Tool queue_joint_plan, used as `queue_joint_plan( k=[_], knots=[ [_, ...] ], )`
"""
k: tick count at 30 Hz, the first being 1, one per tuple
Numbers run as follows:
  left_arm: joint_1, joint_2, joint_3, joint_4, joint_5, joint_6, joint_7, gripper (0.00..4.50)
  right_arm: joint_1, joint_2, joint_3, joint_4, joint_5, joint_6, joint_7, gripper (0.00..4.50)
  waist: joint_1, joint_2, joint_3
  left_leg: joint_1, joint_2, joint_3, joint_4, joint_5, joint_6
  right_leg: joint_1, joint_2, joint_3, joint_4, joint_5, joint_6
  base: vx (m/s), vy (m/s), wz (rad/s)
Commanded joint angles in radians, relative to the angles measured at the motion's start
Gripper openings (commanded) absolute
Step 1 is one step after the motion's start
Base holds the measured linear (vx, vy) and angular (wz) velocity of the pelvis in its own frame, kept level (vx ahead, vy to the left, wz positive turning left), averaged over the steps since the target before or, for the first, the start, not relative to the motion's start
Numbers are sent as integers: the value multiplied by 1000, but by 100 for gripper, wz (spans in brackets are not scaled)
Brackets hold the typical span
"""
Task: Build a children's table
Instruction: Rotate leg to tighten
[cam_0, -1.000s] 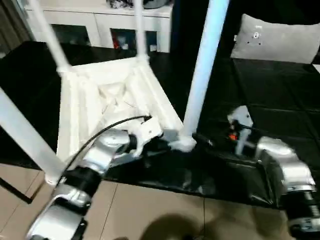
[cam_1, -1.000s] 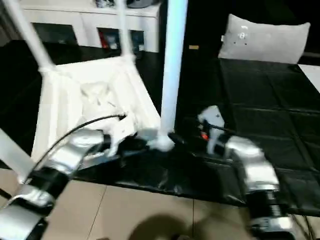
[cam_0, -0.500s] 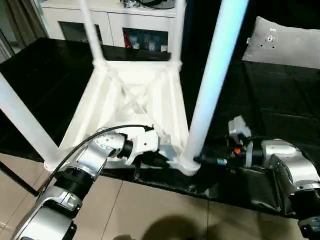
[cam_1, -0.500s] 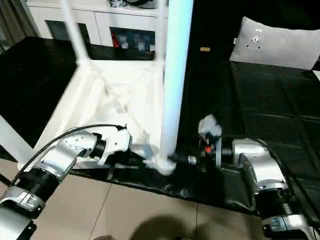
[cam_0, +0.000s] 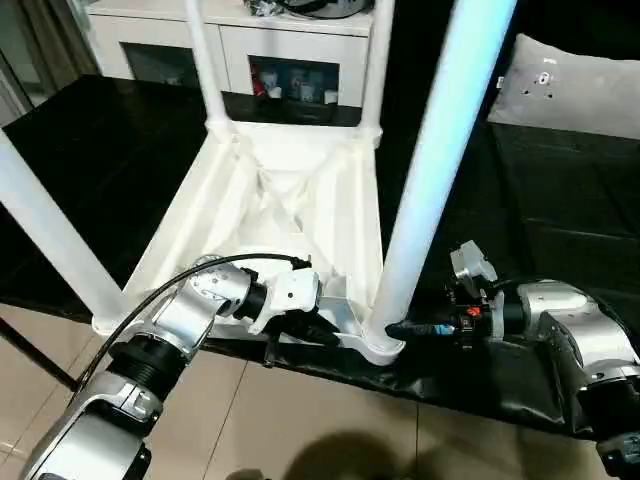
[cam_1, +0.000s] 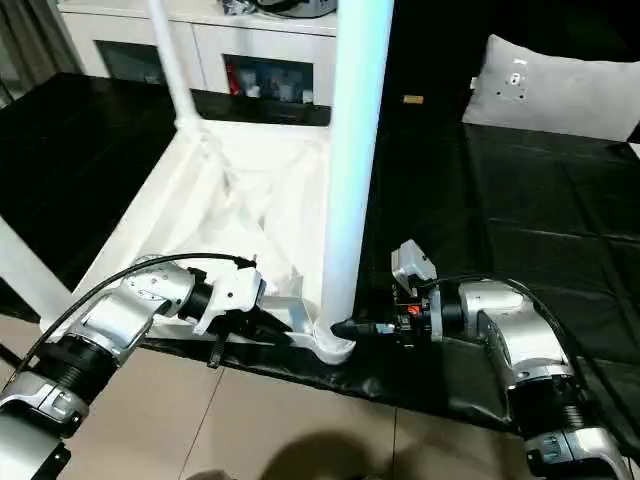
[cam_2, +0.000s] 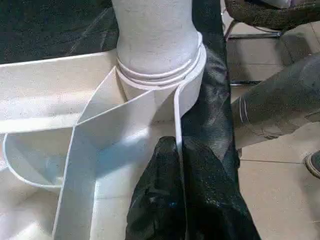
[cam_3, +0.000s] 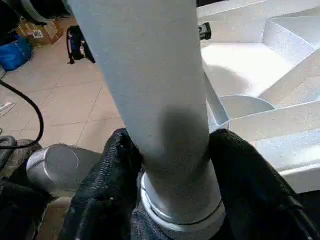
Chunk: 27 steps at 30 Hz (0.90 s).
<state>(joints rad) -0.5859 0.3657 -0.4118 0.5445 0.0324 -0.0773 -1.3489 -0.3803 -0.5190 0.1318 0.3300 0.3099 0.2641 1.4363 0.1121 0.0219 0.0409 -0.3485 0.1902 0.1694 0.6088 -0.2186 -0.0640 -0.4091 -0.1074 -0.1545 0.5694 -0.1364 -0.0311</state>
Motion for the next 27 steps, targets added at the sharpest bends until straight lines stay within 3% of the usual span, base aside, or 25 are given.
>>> queue_joint_plan(
  k=[1, 6, 7, 9, 10, 13, 14, 15, 17, 19, 21, 25, 27],
  knots=[
    [-8, -20, -18, -7, 6, 16, 16, 0, 24, 9, 23, -55, 32, 31, 12, 195, -4, -16, -68, -4, 46, -5, -72, -116, 81, 66, -59, 62, -63, -365, -128, 0, 0, 0],
    [-17, -62, 12, -7, -9, 88, 87, 0, 72, 50, -7, -135, 79, 85, -62, 190, -5, -15, -63, -3, 44, -6, -75, -140, 67, 64, -57, 60, -73, -418, -104, 0, 0, 0],
    [-23, -82, 24, -9, -10, 117, 120, 0, 87, 71, -15, -163, 80, 100, -109, 190, -4, -16, -63, 3, 43, -5, -73, -152, 62, 60, -59, 59, -78, -447, -94, 0, 0, 0],
    [-31, -108, 38, -9, -10, 152, 167, 0, 99, 102, -21, -186, 56, 105, -192, 190, -9, -17, -59, 1, 41, -5, -75, -156, 51, 60, -58, 58, -87, -482, -73, 0, 0, 0],
    [-50, -167, 70, 5, -12, 203, 273, 0, 97, 190, -48, -193, -5, 117, -401, 190, -16, -13, -57, -1, 37, -6, -76, -165, 33, 57, -56, 54, -91, -508, -61, 0, 0, 0],
    [-62, -205, 88, 18, -15, 230, 335, 0, 84, 254, -77, -183, -29, 122, -533, 190, -41, -20, -56, -8, 19, -11, -69, -200, 12, 65, -54, 29, -109, -609, 6, 0, 0, 0],
    [-79, -246, 102, 36, -10, 260, 407, 0, 70, 325, -102, -177, -47, 127, -659, 189, -56, -12, -56, -9, 17, -11, -67, -211, 16, 62, -52, 25, -118, -622, 26, 0, 0, 0],
    [-79, -246, 102, 36, -10, 260, 407, 0, 70, 325, -102, -177, -47, 127, -659, 189, -71, -8, -60, -4, 16, -12, -64, -215, 18, 58, -50, 17, -125, -613, 26, 0, 0, 0],
    [-91, -282, 115, 53, -2, 288, 480, 0, 58, 388, -124, -167, -70, 135, -787, 189, -93, -7, -58, -16, 21, -18, -68, -227, 26, 67, -48, 11, -125, -582, 26, 0, 0, 0],
    [-103, -336, 139, 68, 14, 317, 579, 0, 43, 468, -137, -156, -126, 127, -954, 189, -110, -2, -61, -11, 22, -20, -69, -231, 33, 65, -51, 10, -126, -544, 8, 0, 0, 0],
    [-109, -360, 145, 76, 24, 320, 623, 0, 33, 510, -138, -150, -158, 114, -1031, 189, -120, -2, -64, -15, 25, -23, -73, -222, 39, 68, -53, 13, -121, -504, -11, 0, 0, 0],
    [-109, -383, 141, 85, 51, 289, 693, 0, 26, 566, -144, -147, -155, 66, -1081, 189, -123, -1, -72, -19, 33, -24, -74, -160, 70, 72, -57, 33, -94, -358, -80, 0, 0, 0],
    [-107, -377, 135, 83, 56, 287, 688, 0, 31, 560, -143, -149, -156, 56, -1071, 244, -117, 0, -74, -20, 34, -20, -71, -113, 100, 74, -59, 40, -79, -280, -125, 51, -10, 5]
  ],
)
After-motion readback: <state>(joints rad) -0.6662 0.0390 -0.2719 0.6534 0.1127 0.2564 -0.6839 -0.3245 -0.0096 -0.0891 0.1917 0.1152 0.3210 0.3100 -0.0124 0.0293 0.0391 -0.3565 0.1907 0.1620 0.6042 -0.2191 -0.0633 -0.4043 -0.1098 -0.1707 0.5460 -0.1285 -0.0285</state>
